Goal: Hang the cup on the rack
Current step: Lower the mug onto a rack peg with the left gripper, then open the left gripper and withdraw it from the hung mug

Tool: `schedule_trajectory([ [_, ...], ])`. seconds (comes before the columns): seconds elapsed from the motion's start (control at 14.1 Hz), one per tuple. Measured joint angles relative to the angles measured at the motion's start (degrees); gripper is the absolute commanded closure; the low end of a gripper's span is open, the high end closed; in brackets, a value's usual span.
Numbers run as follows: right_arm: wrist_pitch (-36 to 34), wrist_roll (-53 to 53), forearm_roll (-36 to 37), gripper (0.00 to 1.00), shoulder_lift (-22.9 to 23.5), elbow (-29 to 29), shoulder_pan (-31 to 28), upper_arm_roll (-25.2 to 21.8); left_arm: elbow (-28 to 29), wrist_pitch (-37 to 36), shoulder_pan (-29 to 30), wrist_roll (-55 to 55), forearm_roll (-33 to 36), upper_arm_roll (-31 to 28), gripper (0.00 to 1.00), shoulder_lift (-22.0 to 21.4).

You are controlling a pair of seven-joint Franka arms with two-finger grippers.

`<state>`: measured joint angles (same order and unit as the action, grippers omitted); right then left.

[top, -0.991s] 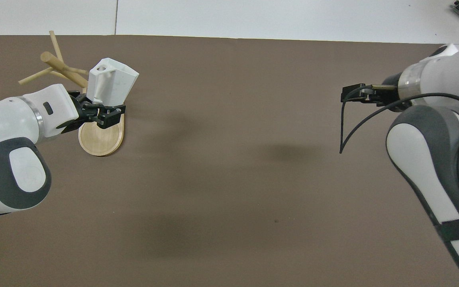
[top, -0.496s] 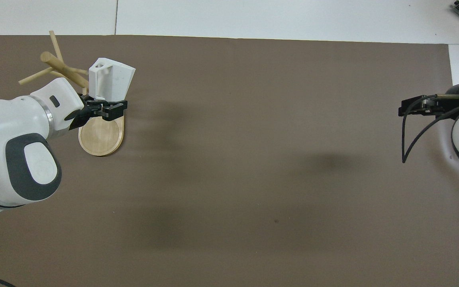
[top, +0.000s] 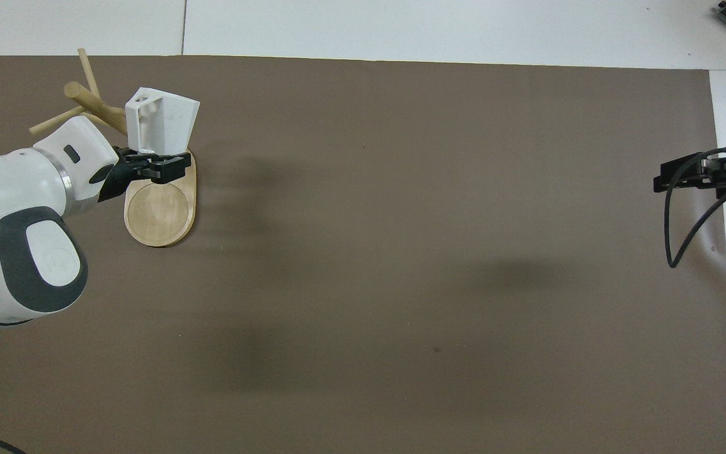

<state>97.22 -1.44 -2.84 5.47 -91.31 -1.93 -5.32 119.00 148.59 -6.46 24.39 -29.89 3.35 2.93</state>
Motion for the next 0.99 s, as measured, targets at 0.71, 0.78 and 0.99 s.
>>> schedule_trajectory([
  [0.71,-7.11,2.24,0.0,0.0,-2.93,5.24,0.06,-0.02,-0.89,-0.3,1.67,-13.78,0.0,-0.14,0.0,0.9],
  [0.78,-7.16,2.44,0.0,0.0,-3.04,5.04,0.07,0.01,-1.31,-1.12,1.72,-13.92,0.0,-0.22,0.0,0.9],
  [0.99,-7.16,3.54,0.0,0.0,-3.63,3.22,0.1,0.19,-4.92,-8.26,3.23,-14.08,0.62,-0.4,0.0,0.9],
])
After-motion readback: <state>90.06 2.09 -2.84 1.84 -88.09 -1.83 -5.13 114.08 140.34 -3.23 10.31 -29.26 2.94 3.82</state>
